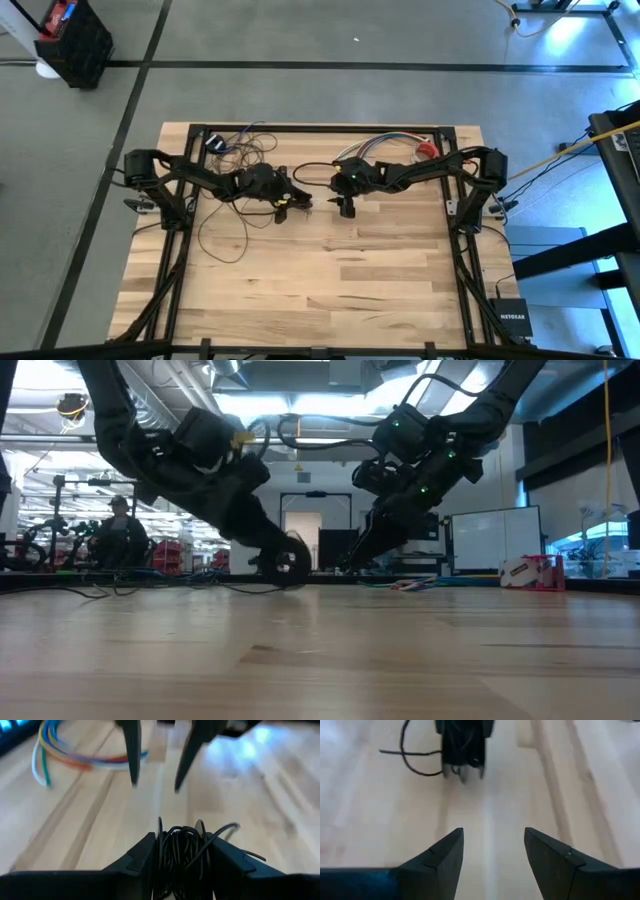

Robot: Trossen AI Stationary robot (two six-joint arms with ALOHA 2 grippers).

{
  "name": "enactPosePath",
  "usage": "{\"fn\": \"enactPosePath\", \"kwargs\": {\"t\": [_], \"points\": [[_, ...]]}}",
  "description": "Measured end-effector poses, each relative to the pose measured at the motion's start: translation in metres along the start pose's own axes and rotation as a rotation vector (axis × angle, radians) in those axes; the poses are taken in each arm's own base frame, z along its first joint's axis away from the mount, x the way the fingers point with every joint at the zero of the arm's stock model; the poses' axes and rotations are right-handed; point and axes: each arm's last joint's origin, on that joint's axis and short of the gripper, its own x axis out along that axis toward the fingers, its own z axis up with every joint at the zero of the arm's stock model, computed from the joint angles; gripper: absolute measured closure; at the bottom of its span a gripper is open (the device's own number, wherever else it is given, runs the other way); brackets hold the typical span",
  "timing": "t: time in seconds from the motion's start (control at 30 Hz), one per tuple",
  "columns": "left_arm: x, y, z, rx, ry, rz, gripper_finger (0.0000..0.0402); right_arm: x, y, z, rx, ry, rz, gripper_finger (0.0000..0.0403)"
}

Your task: Coiling cords

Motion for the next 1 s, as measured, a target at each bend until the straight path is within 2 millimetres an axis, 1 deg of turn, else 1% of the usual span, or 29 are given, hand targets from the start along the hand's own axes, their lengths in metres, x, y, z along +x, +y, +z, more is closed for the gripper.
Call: {"fn": "enactPosePath", "kwargs": {"t": [0.1,0.23,0.33,0.5,0.7,0.8,0.93,1.0], "points": [[-0.003,-0.001,0.004,0.006,-0.013,-0.004,0.0272,0.001,0.007,0.003,0.017,-0.030,0.071,0.0189],[-0.005,-0.001,0.008,0.009,-0.025,-0.003,0.0271,0.004,0.029,0.014,0.019,-0.096,0.100,0.0189],[-0.006,0.000,0.007,0.000,-0.022,0.001,0.0269,0.005,0.048,0.023,0.045,-0.139,0.022,0.0189],[-0.006,0.002,0.007,-0.023,-0.018,0.010,0.0267,0.006,0.068,0.032,0.158,-0.221,-0.114,0.0189],[-0.006,0.002,0.008,-0.024,-0.028,0.009,0.0266,0.015,0.078,0.030,0.236,-0.258,-0.175,0.0195],[-0.006,0.002,0.008,-0.024,-0.029,0.010,0.0266,0.021,0.078,0.027,0.256,-0.264,-0.178,0.0218],[-0.006,0.002,0.008,-0.025,-0.027,0.010,0.0265,0.025,0.081,0.027,0.265,-0.277,-0.123,0.0254],[-0.006,0.002,0.008,-0.024,-0.028,0.010,0.0265,0.029,0.081,0.025,0.266,-0.268,-0.139,0.0266]]}}
